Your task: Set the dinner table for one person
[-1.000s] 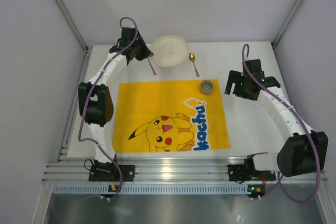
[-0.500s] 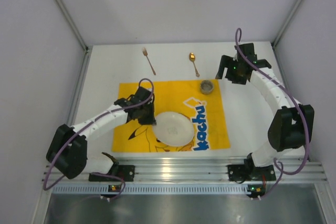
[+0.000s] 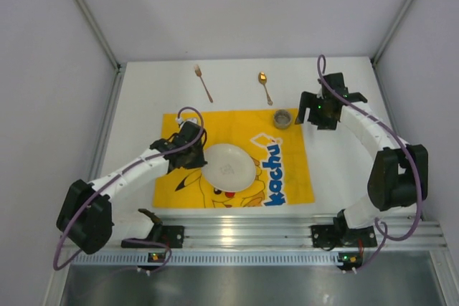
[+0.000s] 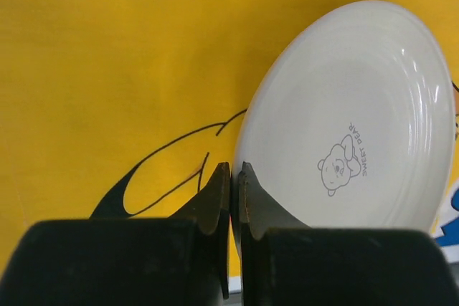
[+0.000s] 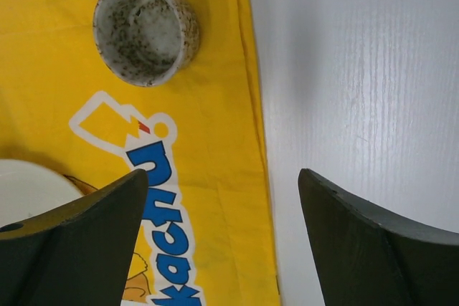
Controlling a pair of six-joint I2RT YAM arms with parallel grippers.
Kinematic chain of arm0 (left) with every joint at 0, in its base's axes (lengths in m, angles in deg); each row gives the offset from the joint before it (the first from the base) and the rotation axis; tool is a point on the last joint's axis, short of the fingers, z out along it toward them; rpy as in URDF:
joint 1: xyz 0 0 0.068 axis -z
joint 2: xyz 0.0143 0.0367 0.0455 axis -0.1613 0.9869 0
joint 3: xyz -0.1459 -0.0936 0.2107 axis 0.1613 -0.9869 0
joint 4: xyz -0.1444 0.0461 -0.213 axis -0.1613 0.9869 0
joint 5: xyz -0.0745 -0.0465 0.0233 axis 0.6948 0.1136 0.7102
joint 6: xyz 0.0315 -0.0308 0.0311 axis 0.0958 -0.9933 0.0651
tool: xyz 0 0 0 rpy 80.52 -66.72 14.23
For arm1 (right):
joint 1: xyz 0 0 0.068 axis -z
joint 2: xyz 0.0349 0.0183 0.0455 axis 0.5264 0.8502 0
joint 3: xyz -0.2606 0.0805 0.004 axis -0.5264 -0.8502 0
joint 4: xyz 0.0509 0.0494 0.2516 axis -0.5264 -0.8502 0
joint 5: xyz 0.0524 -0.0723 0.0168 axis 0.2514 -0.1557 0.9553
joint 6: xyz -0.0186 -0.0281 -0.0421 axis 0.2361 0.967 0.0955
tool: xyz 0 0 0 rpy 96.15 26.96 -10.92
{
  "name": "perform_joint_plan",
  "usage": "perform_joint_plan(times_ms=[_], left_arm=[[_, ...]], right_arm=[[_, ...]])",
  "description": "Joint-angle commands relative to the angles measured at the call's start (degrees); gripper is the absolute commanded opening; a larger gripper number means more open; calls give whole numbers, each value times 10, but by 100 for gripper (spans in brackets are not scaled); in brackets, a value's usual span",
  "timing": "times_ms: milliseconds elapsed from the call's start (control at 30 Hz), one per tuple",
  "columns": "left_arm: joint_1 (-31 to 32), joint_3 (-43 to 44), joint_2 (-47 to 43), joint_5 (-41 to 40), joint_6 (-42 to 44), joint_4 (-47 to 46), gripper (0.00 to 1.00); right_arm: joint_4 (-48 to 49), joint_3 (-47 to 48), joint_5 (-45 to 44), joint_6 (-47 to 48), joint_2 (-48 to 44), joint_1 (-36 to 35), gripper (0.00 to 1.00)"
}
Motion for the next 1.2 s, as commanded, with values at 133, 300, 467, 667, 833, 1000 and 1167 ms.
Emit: perform_joint_plan(times_ms=[133,300,467,667,833,1000,1167], left_arm=[[-4,78,100,-47,3,-44,69],[-26,189,97,-98,8,23,91],[-106,374,193,-130,66,27,98],[-162,730,482,-164,90,133,82],[-191,873,631,-151,76,115,79],[-192,918,703,-131,82,34,74],[-194,1016,787,-141,83,12,70]], right_arm=[[21,-39,-2,16,-53,6,86],[23,-77,-9,17,-80,7,86],[35,-112,5,15,-97,6,86],[28,-136,3,23,-121,8,86],[-4,-147,7,26,-157,27,86],[-30,-159,6,29,-184,31,87],[-41,-167,6,31,-164,35,87]])
